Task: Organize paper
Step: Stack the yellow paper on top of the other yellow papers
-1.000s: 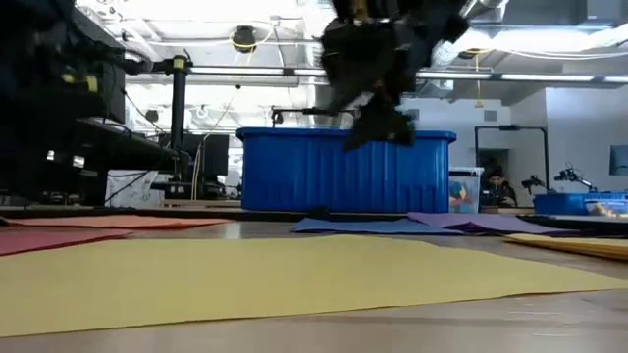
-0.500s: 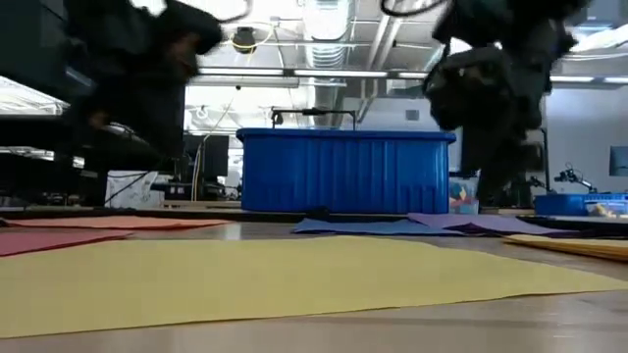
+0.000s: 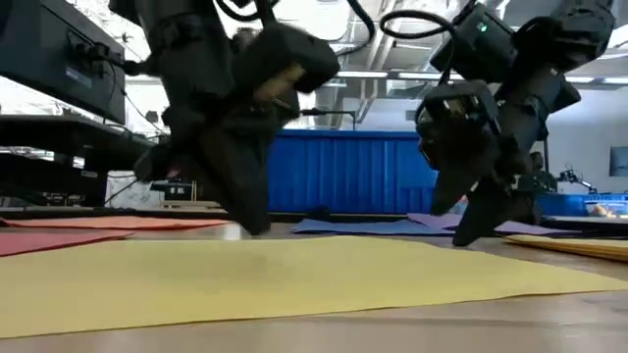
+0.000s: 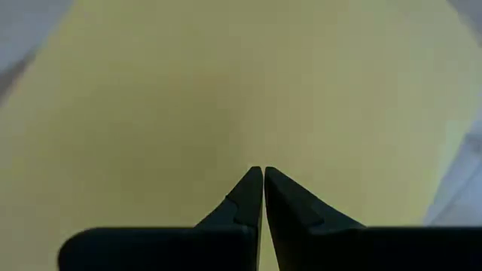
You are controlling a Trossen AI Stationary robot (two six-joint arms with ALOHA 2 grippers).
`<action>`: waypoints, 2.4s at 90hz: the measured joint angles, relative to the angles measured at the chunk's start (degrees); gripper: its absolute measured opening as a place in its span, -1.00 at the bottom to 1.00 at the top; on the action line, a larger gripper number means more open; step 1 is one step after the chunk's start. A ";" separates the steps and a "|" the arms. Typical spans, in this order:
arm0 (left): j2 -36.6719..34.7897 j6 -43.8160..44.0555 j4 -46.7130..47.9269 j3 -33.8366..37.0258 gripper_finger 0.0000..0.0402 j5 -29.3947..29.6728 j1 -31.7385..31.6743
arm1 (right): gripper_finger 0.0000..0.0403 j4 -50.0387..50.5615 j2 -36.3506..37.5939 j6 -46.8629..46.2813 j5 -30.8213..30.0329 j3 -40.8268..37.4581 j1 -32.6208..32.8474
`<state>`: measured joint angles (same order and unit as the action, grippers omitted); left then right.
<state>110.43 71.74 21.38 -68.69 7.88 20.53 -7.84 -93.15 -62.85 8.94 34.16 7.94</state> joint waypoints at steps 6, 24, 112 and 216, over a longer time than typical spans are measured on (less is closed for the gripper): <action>0.86 0.84 -0.26 0.01 -1.00 0.06 -0.10 | 0.11 -1.26 -1.11 -0.13 0.05 0.17 0.52; 2.83 -0.05 -3.22 0.09 -1.00 0.56 -0.14 | 0.11 -7.38 -4.41 -0.98 2.47 0.16 1.14; 2.99 -11.73 -4.09 -1.60 -1.00 -0.40 -1.13 | -0.91 -16.52 -3.78 9.49 13.19 -0.09 2.73; -6.65 -44.10 23.45 -14.45 -1.00 -0.11 -2.22 | -1.00 74.99 34.69 64.66 28.04 11.84 -0.35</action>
<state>103.79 27.64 44.83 -83.13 7.77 18.31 67.14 -58.46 1.80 36.98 46.00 7.59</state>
